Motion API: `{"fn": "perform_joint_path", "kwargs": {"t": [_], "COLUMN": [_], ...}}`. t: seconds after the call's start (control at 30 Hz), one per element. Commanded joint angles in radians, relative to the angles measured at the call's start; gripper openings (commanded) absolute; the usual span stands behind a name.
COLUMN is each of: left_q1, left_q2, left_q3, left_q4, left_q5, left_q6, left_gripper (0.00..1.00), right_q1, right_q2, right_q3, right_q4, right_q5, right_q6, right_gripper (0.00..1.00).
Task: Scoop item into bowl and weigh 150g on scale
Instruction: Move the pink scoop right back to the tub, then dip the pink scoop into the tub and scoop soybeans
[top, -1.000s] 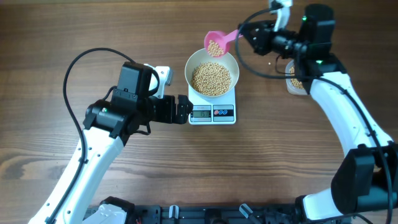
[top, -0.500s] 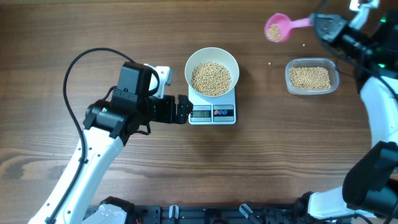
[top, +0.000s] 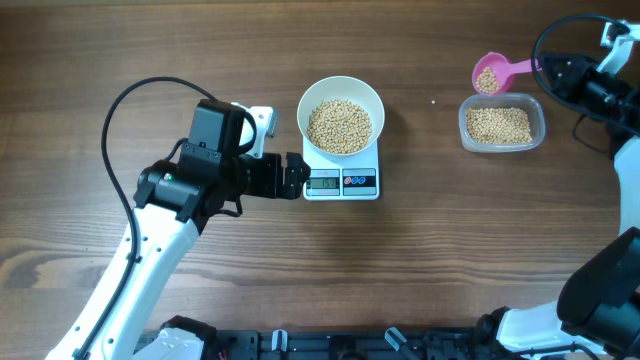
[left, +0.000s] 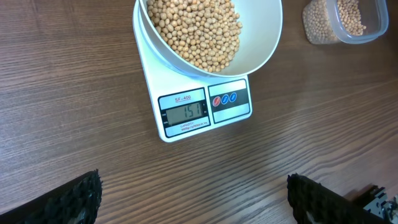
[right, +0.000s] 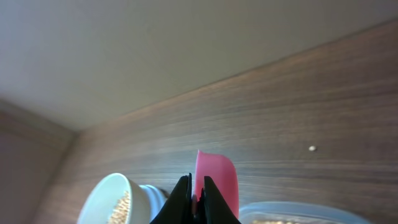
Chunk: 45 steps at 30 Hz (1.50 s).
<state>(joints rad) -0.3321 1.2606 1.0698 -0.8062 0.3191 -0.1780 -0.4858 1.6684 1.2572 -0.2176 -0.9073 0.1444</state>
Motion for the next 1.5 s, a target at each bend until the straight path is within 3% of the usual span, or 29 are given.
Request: {"fn": "perform_joint_path", "kwargs": {"t": [0.0,0.5,0.73,1.07,1.23,1.47], "left_q1": [-0.004,-0.004,-0.004,-0.004,-0.004,-0.004], "left_q2": [0.002,0.002,0.002,0.002,0.002,0.002], "left_q3": [-0.007,-0.007,-0.007,-0.007,-0.007,-0.007], "left_q4": [0.003,0.003,0.003,0.003,0.003,0.003], "left_q5": [0.012,0.012,0.012,0.012,0.012,0.012], "left_q6": [0.016,0.016,0.016,0.016,0.016,0.016], "left_gripper": [1.0,1.0,1.0,1.0,1.0,1.0], "right_q1": [-0.016,-0.011,0.037,0.246,0.344,0.391], "right_q2": [0.002,-0.055,-0.084,-0.103,-0.103,-0.103], "right_q3": [-0.003,-0.003,-0.003,-0.003,-0.003,-0.003], "right_q4": [-0.01,-0.284,-0.299,-0.299,-0.303,-0.325], "right_q5": [0.009,0.26,0.386,0.756,0.92,0.963], "right_q6": [-0.153,-0.565,-0.63,-0.752,-0.755,-0.706], "right_gripper": [0.04,0.04,0.04,0.04,0.04,0.04]}}
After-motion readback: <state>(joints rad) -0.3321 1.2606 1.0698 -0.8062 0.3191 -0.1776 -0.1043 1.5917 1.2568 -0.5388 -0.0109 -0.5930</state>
